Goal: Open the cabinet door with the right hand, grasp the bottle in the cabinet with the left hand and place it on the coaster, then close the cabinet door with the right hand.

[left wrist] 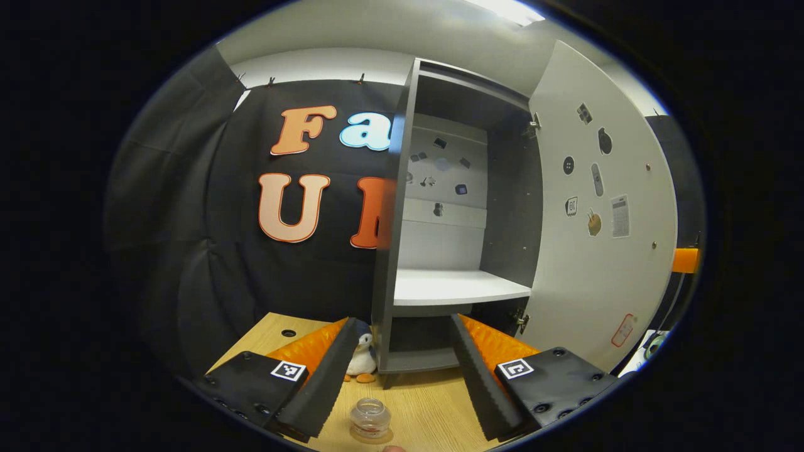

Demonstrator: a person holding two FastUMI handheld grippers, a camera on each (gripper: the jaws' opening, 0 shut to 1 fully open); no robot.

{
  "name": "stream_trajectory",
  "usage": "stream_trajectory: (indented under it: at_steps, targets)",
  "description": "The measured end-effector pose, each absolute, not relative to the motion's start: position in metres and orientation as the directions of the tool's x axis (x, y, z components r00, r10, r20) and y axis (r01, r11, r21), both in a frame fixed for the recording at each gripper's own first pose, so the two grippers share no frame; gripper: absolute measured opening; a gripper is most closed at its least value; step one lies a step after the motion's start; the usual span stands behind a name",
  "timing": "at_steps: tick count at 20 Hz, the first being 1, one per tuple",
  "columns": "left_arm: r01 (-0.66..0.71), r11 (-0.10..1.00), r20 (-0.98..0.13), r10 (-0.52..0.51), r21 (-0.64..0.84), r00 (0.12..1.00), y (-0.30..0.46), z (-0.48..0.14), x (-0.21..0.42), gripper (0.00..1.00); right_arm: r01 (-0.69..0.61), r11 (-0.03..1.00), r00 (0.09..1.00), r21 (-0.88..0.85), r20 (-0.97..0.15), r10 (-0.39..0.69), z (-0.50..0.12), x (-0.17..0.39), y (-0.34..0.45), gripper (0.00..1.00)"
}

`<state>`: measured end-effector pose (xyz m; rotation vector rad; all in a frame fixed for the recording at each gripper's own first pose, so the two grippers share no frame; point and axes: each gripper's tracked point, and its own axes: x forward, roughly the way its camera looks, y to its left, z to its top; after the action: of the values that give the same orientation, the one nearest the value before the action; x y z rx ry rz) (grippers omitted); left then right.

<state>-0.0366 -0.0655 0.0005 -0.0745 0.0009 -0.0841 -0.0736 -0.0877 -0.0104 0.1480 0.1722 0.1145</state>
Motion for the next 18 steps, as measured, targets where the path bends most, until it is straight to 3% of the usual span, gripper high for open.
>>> stream_trajectory:
  at_steps: [1, 7, 8, 9, 13, 18]
  targets:
    - [0.081, 0.994, 0.004, -0.081, -0.073, 0.997, -0.061, 0.001, -0.036, 0.95, -0.113, 0.982, 0.976, 0.15, -0.169, 0.138, -0.011, -0.07, -0.079, 0.89]
    - [0.077, 0.995, 0.014, -0.076, -0.067, 0.997, -0.042, 0.0, -0.036, 0.95, -0.163, 0.982, 0.972, 0.099, -0.153, 0.177, -0.009, -0.034, -0.025, 0.88]
    - [0.075, 0.995, 0.014, -0.074, -0.069, 0.997, -0.038, -0.001, -0.035, 0.95, -0.164, 0.983, 0.973, 0.082, -0.147, 0.175, -0.009, -0.025, -0.017, 0.82]
    - [0.072, 0.995, 0.012, -0.071, -0.073, 0.997, -0.035, -0.004, -0.035, 0.95, -0.167, 0.984, 0.975, 0.06, -0.139, 0.174, -0.009, -0.017, -0.009, 0.96]
    - [0.046, 0.994, -0.007, -0.047, -0.098, 0.999, -0.017, -0.012, -0.036, 0.95, -0.171, 0.985, 0.979, -0.006, -0.114, 0.17, -0.008, 0.013, 0.023, 0.94]
    - [-0.004, 0.993, -0.024, 0.001, -0.115, 1.0, 0.012, -0.019, -0.032, 0.95, -0.181, 0.977, 0.971, 0.11, -0.137, 0.195, -0.014, 0.04, 0.049, 0.94]
